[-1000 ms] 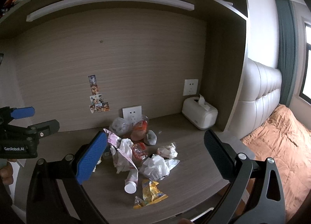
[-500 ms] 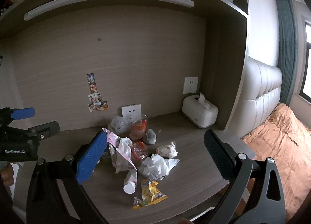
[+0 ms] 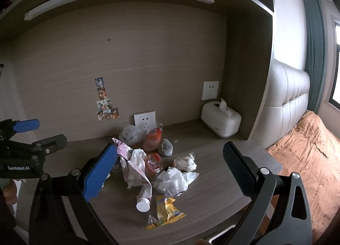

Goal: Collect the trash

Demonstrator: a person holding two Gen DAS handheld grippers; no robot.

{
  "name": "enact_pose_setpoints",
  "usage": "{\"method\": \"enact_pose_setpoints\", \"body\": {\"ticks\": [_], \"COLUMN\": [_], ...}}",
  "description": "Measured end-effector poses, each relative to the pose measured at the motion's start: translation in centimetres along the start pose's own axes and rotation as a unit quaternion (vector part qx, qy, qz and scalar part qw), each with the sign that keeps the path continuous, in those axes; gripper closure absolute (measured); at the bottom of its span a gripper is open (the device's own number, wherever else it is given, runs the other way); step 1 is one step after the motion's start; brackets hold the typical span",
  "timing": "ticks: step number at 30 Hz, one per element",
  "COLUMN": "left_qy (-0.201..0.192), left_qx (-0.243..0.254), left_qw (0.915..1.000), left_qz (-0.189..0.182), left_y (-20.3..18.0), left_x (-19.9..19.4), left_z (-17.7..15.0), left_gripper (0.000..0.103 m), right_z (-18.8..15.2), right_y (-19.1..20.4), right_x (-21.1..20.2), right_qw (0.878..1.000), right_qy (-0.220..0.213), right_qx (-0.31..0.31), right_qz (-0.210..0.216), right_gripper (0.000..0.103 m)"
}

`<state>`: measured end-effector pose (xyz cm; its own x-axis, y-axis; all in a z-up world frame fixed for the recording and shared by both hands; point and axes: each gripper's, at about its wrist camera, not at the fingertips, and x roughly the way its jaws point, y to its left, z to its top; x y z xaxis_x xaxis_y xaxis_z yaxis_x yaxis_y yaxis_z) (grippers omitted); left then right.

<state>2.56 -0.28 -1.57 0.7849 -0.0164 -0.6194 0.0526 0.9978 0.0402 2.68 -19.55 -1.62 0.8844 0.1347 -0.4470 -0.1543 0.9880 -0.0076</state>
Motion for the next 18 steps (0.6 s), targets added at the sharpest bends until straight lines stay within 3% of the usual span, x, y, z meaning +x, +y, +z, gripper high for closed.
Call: {"method": "enact_pose_setpoints", "body": {"ticks": [12, 18], "left_qy": [0.001, 0.026], "left_qx": [0.006, 0.044], "left_qw": [1.0, 0.9983], "left_qz": [-0.004, 0.027], "left_y": [0.4, 0.7], "left_x": [1.7, 6.0], "left_z": [-0.9, -2.8], "left_gripper": [0.004, 0.004], "right_z": [-0.9, -3.5], "right_y": [-0.2, -1.3], "right_x": [1.9, 6.3], "right_qw": [1.0, 0.997], "right_qy": [0.015, 0.068], "right_qx": [0.007, 0.025], "right_qz": [0.004, -0.019], "right_gripper": [0.003, 0.003]}}
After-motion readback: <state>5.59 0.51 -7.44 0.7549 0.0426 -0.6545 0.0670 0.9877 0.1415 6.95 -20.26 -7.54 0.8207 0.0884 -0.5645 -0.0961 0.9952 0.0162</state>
